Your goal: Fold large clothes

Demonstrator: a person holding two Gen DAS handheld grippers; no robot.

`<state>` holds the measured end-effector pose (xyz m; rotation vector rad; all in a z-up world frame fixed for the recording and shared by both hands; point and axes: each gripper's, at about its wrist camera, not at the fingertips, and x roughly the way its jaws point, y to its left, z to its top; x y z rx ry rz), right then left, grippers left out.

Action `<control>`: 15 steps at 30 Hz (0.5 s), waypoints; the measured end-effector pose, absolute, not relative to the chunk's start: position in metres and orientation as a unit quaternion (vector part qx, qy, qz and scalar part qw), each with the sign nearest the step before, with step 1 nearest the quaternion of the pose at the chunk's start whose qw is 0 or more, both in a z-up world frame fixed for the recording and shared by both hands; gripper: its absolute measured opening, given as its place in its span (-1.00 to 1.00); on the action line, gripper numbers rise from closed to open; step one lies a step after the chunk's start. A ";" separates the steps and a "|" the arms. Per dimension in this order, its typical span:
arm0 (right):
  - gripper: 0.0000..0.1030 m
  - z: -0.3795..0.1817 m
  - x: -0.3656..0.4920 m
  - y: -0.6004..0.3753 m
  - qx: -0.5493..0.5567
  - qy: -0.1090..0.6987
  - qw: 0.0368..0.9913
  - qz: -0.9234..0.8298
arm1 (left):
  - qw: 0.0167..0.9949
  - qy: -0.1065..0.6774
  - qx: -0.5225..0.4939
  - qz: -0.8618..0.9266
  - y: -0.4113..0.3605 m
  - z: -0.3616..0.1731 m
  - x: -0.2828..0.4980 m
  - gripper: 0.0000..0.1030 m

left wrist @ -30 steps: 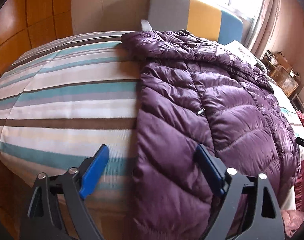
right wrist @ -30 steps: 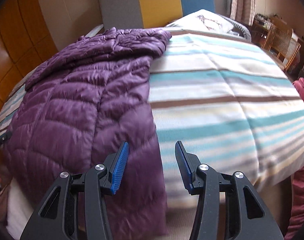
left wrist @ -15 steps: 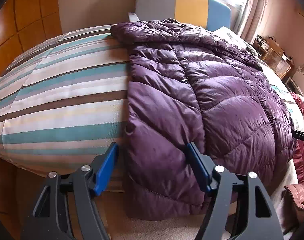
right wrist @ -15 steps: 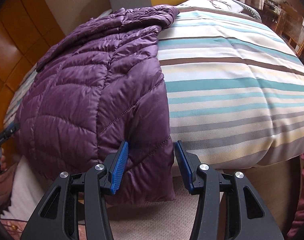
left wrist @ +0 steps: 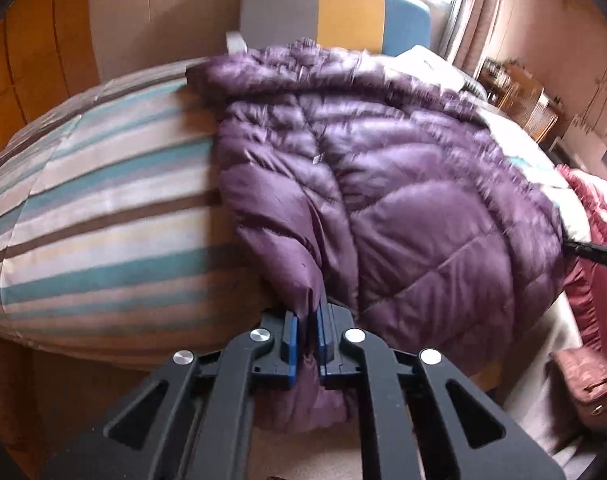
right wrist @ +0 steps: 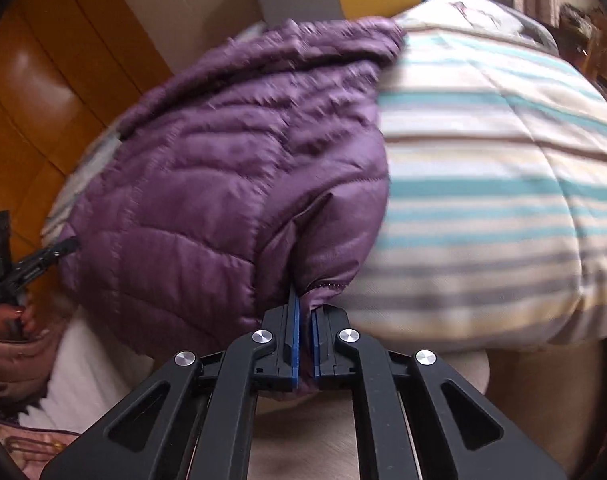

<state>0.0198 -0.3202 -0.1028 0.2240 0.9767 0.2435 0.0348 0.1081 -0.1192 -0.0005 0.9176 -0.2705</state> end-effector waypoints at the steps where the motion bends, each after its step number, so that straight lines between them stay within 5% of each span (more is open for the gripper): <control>1: -0.91 -0.098 0.020 -0.319 0.107 0.459 0.874 0.123 | 0.894 0.427 -0.008 -0.135 0.109 -0.111 0.032 -0.90; 15: -0.92 -0.017 -0.011 -0.313 0.138 0.275 0.905 0.296 | 0.936 0.278 -0.099 -0.191 0.133 -0.020 -0.014 -0.92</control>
